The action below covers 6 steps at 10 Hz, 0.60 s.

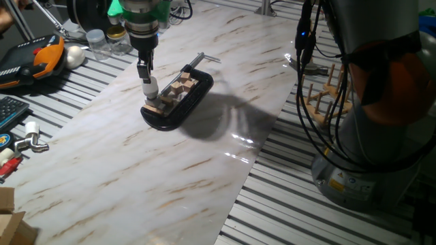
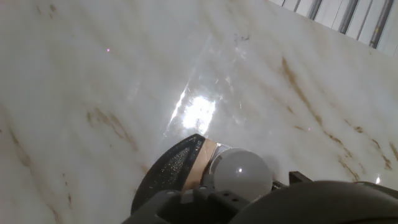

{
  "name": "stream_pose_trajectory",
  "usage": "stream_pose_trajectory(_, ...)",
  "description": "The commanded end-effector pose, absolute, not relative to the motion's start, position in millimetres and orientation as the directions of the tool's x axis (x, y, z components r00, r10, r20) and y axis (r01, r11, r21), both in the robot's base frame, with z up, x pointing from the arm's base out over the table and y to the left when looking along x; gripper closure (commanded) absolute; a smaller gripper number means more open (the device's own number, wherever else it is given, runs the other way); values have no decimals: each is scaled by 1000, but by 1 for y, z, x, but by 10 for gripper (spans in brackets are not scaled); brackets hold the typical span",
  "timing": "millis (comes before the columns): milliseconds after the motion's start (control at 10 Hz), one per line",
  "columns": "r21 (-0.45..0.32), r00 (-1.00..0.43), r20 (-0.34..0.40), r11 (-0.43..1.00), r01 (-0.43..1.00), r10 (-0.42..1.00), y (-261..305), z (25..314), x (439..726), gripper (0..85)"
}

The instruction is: Install the light bulb by rotating it

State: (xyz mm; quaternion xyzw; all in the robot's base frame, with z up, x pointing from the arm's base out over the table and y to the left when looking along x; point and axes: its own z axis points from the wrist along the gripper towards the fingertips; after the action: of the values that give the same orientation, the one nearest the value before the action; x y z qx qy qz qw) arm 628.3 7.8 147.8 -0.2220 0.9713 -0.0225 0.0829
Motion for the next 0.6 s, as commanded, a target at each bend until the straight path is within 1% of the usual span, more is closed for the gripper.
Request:
stream_pose_trajectory(0, -83, -887, -153, 900, -427, -435, 8, 148, 628, 170)
stream_pose_trajectory(500, -76, -892, -123, 900, -429, -435, 8, 143, 629, 170)
